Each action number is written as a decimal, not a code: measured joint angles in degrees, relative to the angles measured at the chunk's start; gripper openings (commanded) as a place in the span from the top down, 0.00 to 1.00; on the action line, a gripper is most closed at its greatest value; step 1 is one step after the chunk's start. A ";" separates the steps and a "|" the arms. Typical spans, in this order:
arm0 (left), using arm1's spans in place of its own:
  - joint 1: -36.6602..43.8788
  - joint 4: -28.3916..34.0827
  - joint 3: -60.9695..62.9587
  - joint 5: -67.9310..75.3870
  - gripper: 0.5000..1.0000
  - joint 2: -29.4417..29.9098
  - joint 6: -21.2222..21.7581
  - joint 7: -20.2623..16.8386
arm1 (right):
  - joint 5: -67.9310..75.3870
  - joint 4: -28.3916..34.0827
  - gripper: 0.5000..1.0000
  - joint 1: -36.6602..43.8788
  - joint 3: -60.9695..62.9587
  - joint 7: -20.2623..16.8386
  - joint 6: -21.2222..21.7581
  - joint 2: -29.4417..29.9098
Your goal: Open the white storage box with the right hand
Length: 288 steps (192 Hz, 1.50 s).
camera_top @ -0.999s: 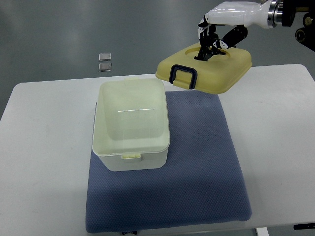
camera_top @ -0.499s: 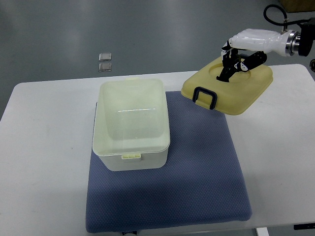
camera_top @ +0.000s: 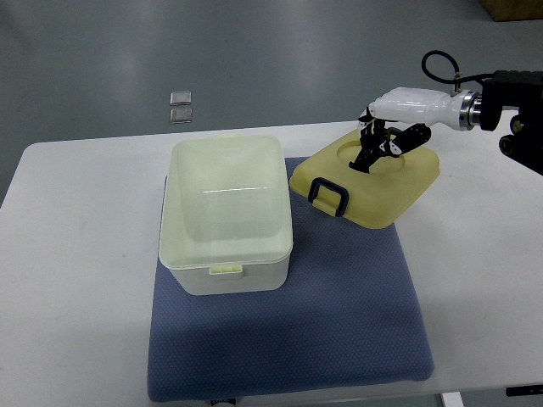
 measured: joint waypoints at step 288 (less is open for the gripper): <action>0.00 0.00 0.00 0.00 0.00 0.00 0.00 0.00 | 34.54 -5.32 0.17 1.29 10.64 -2.37 29.88 3.14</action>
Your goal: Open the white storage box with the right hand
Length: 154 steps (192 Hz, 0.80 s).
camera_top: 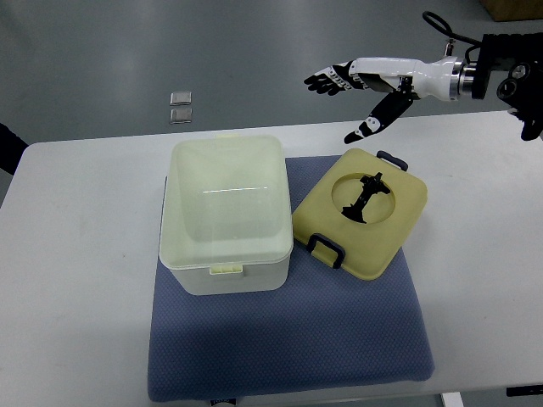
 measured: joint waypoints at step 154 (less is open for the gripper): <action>-0.01 0.00 0.00 0.00 0.00 0.00 0.00 0.00 | 72.23 -5.68 0.16 -7.03 -0.04 -31.62 -8.21 4.71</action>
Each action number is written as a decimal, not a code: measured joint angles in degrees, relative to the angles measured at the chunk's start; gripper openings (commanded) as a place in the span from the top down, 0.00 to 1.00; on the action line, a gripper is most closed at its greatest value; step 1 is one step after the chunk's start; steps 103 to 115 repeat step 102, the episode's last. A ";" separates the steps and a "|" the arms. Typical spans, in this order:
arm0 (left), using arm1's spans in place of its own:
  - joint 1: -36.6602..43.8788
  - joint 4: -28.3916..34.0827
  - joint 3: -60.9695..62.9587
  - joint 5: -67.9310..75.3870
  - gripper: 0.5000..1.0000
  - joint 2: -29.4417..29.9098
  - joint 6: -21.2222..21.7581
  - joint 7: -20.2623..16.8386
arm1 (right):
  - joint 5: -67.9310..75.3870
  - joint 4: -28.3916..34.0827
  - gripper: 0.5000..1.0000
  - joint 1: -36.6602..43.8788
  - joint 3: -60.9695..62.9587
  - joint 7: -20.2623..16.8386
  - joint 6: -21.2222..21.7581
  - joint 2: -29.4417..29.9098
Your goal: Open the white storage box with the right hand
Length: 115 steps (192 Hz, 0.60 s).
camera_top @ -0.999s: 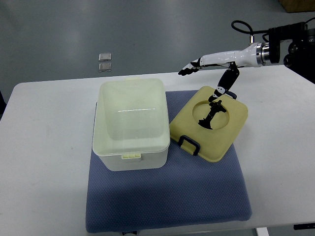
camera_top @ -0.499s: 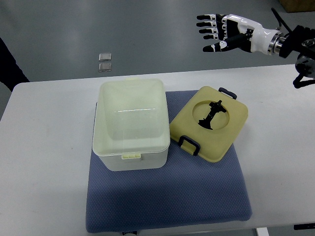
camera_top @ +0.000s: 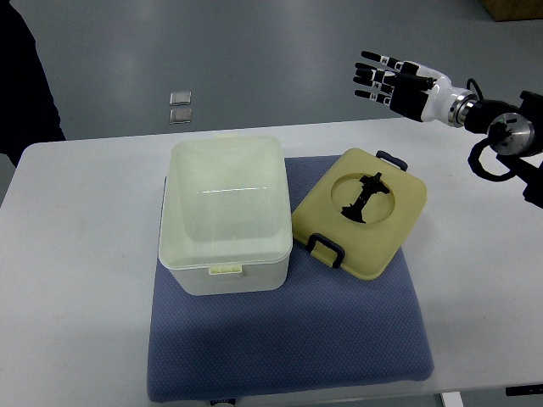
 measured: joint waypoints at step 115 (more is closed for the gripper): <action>0.01 0.00 0.00 0.00 0.00 0.00 0.00 0.00 | 1.15 0.19 0.15 -0.95 0.00 0.58 0.23 1.09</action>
